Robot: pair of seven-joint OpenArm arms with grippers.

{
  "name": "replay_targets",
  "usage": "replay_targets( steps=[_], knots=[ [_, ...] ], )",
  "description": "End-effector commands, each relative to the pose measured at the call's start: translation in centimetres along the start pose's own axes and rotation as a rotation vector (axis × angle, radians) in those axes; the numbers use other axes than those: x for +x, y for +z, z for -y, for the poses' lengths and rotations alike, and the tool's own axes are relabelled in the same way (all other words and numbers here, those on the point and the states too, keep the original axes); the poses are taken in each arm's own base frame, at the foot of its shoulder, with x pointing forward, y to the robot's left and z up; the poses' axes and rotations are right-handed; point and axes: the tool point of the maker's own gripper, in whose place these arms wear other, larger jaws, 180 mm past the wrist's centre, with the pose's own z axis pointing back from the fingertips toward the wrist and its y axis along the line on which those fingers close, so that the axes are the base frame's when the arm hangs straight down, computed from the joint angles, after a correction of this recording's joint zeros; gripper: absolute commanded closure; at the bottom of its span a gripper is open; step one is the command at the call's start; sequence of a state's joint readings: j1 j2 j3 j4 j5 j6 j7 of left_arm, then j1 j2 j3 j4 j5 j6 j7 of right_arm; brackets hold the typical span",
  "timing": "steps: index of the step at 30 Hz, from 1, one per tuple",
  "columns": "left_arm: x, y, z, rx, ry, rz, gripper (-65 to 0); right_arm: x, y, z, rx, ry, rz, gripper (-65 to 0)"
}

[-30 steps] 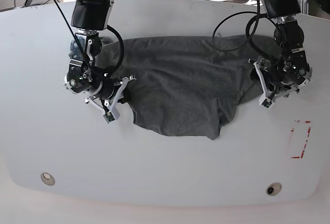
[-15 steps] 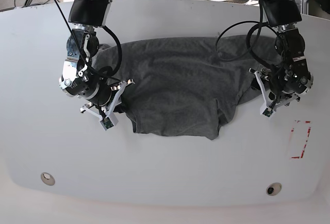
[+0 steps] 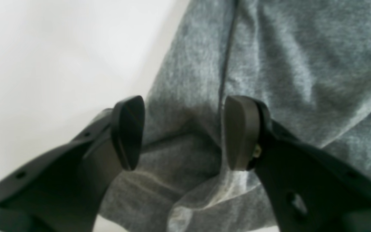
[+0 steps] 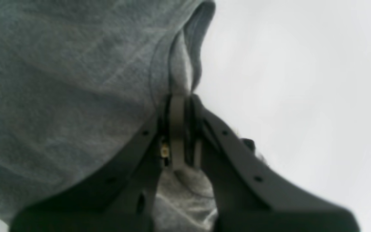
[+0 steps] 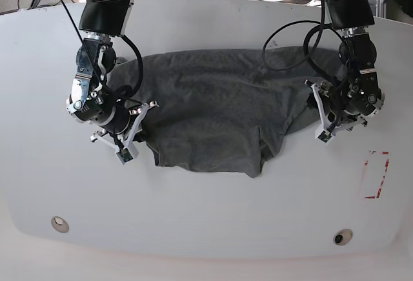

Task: Fold the T-shirt properly
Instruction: 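Drag the gripped shirt inward with both grippers, then pull the shirt edge with the left gripper toward the right gripper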

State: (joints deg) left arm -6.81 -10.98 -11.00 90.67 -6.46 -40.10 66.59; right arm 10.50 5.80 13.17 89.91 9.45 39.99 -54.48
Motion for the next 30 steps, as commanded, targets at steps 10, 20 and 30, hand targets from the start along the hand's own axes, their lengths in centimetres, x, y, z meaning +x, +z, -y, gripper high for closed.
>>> replay_targets(
  steps=[10,20,30],
  knots=[
    [1.2,1.3,-1.2,0.046,-0.018,0.046,-11.2,2.3,0.2,0.3,0.002,-0.006,0.073,-0.9],
    [-0.2,-0.9,-1.6,-0.004,0.032,-0.010,-14.4,2.2,0.3,0.2,0.000,-0.002,0.071,-1.0],
    [0.3,-1.4,-1.1,-0.029,0.037,0.010,-31.5,1.7,0.3,0.5,-0.005,-0.006,0.056,-1.2]
  ],
)
